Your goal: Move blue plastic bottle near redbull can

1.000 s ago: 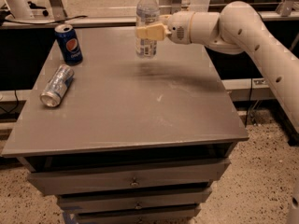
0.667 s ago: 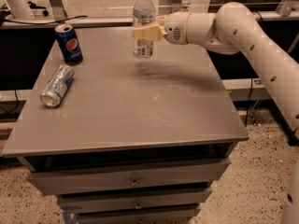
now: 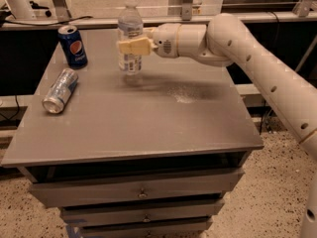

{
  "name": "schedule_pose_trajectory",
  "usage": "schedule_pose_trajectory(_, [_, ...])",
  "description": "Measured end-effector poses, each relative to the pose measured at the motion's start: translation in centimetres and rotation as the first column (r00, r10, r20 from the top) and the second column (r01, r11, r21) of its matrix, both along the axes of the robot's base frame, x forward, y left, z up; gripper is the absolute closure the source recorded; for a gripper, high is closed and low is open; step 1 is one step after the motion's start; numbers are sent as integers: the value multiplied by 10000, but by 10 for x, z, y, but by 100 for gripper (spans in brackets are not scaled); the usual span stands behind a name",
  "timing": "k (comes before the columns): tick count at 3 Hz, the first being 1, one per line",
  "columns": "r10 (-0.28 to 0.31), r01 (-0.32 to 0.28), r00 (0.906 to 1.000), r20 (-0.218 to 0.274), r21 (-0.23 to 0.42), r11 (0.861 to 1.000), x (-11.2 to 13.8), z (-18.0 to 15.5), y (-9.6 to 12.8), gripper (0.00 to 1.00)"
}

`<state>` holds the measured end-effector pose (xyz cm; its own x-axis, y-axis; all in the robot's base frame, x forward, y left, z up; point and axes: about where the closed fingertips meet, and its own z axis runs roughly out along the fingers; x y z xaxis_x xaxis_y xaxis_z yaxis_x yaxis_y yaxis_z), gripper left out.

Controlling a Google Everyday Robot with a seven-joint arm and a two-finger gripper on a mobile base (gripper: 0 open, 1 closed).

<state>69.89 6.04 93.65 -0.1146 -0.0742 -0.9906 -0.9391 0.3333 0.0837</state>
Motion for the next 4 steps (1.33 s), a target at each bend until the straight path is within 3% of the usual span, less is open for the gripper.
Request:
schedule_pose_trajectory(2, [1412,-1405,9897,-242,272,9897,-44,-12,67,100])
schedule_pose_trajectory(4, [2341,-2330,9721,-174,504,9712,-59,-27,114,100])
